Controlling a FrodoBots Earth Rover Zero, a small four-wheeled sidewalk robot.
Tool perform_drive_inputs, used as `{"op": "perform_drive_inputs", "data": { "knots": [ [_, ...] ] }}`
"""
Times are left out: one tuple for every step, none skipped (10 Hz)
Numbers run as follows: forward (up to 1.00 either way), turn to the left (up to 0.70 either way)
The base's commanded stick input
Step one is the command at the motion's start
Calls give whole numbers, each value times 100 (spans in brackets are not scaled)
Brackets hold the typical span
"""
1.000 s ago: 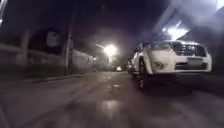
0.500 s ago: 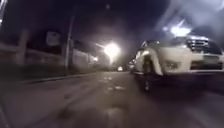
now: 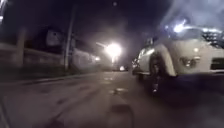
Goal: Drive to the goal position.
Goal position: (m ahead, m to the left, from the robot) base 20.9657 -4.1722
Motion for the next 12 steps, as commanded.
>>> {"op": "perform_drive_inputs", "data": {
  "knots": [
    [70,-35],
    [70,-35],
    [70,-19],
    [70,0],
    [70,0],
    [70,0],
    [70,0],
    [70,0],
    [70,0],
    [70,0],
    [70,0],
    [70,0]
  ]
}}
